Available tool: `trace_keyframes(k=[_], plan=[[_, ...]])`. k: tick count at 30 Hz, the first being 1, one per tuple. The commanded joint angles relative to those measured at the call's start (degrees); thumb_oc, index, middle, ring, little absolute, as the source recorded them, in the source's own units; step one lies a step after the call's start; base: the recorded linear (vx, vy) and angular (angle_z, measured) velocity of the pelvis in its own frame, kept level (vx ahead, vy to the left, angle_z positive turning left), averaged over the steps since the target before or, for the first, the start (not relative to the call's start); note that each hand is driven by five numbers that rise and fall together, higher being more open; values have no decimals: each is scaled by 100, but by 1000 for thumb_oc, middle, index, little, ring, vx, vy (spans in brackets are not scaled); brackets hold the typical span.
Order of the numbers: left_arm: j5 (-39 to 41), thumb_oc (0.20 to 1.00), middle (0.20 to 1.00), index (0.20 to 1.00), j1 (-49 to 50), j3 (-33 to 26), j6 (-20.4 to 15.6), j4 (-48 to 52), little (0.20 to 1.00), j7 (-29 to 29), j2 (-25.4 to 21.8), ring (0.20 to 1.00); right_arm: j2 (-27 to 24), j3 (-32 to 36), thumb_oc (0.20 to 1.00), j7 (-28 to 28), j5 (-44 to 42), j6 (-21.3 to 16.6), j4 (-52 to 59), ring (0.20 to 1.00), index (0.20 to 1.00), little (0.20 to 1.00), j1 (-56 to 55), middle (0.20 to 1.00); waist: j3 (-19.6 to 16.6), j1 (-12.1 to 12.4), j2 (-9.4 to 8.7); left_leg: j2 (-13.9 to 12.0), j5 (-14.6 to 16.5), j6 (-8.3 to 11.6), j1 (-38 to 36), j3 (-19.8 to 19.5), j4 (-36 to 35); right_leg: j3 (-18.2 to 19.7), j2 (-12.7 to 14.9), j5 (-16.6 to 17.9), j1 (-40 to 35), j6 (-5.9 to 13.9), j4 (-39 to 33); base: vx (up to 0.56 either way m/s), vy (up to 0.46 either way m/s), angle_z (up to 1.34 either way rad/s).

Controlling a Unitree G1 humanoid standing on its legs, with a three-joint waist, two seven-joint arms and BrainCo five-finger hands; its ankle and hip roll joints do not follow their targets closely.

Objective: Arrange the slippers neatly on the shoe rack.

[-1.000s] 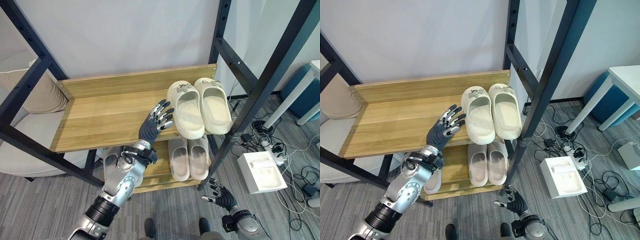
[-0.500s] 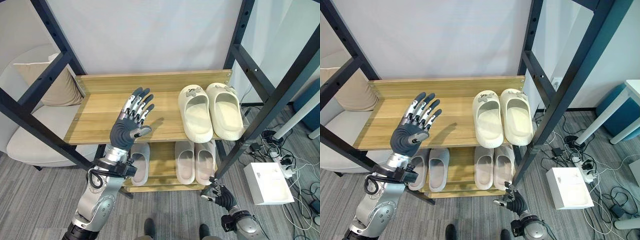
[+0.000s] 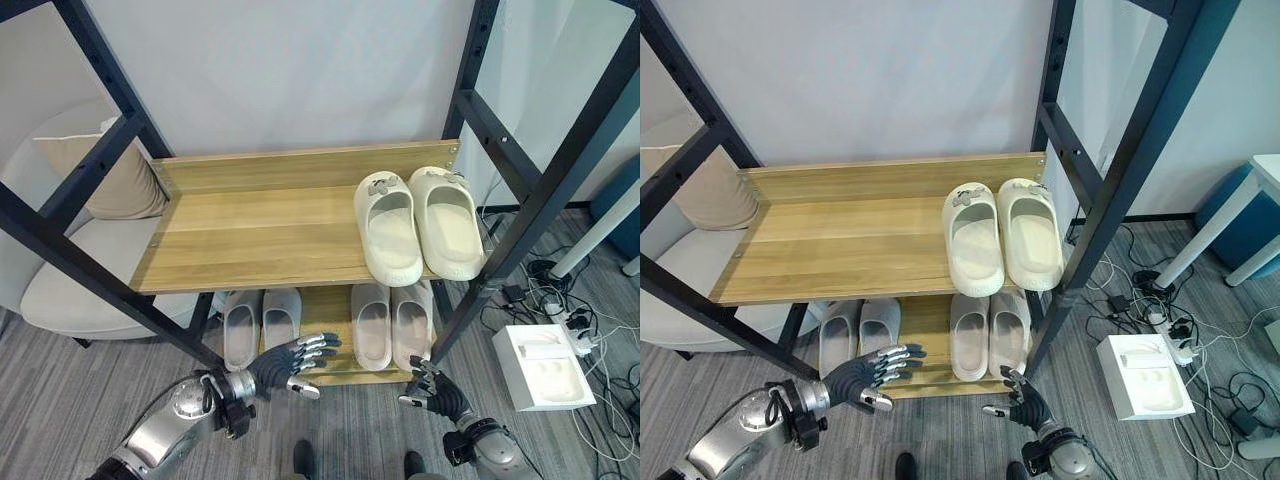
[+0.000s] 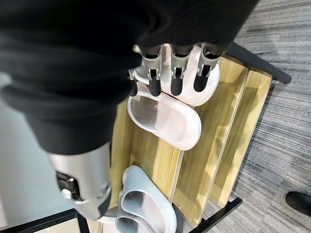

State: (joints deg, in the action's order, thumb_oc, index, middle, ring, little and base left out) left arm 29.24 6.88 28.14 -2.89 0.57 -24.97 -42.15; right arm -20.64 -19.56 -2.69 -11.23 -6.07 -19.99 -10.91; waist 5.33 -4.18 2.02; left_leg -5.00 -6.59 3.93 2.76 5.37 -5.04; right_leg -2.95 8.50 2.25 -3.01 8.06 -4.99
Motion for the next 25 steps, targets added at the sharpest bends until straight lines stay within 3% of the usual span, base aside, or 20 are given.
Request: trace_keyframes(k=[1,5,9,25], plan=[[-826,1000,1000,1000,-74,-659,-445,-195,1000,703,469,1000,75,2,1000,54,-80,-175,281,1000,1000,1000,170,1000,17,11,-147,-227,621,94,-385,-17,4,-214,-17,-269,261,18,186,0,0,0],[-1325,1000,1000,1000,55,-1283,-486,-1003,1000,1667,1326,1000,132,102,1000,251,-112,-139,304,1000,1000,1000,218,1000,34,67,-187,-224,606,76,-369,-70,4,-249,-19,-273,249,-5,184,-10,-1,5],[-1487,1000,1000,1000,46,-1496,-433,-1742,1000,2154,1851,1000,179,205,1000,442,-94,-116,243,1000,1000,1000,276,1000,64,91,-201,-210,591,62,-356,-90,4,-269,-17,-273,231,-15,170,-6,3,3],[-1304,1000,1000,1000,16,-1601,-367,-2884,1000,2575,2412,1000,290,245,1000,742,26,-81,-70,1000,1000,1000,360,1000,98,118,-238,-209,584,60,-349,-95,4,-287,11,-265,213,-16,139,0,0,0]])
